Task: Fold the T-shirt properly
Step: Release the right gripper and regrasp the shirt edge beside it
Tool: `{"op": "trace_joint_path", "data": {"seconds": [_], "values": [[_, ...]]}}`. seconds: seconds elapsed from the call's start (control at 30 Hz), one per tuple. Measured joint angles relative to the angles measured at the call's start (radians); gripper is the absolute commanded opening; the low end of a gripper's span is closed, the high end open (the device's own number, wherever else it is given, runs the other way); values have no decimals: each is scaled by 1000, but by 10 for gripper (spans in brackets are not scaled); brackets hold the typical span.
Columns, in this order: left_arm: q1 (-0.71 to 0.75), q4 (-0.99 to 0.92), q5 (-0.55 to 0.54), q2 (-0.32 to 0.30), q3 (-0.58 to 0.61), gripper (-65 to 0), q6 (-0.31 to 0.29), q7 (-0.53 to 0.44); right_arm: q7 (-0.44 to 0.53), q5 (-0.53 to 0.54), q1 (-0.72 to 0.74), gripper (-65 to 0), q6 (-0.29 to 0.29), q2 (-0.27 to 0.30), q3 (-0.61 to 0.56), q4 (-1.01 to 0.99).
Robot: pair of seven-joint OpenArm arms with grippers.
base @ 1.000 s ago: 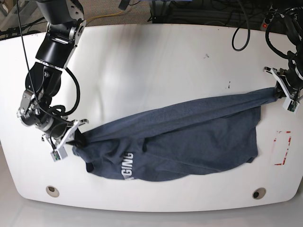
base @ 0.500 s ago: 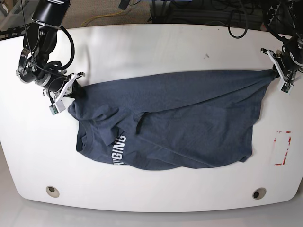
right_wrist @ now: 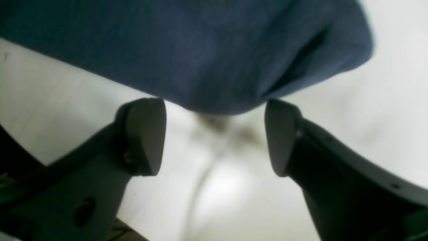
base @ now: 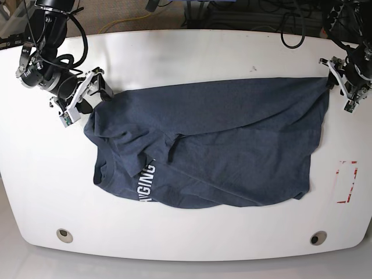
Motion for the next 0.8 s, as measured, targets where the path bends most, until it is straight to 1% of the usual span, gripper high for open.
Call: {"op": "trace_joint_path", "data": {"seconds": [0.13,0.23,0.37,0.47,0.57,0.63,0.8], "values": [[-4,0,0,1,2,-386,0,0,-4,-14,54,-198,0,20,-1,-13],[-6,0,-1,2,4,-386,0,-1,-4,-93,115,-197,0,24,-8,-35],[-6,0,-1,2,29,-386,0,0,0,-161,170,-197,0,24,-16,-53],[-6,0,-8,2,32,-386,0,-1,-5,-211,212,-197,-5,29,-75,-96],[-6,0,-4,2,34,-388,0,-1,3,-215,245,-197,-2,21,-134,-164],[-6,0,-2,2,41,-388,0,-1,16,-218,251,-203,3,14,-145,-208],[-6,-2,-1,2,43,-388,0,-4,10,-255,259,-206,-1,1,-165,-265]]}}
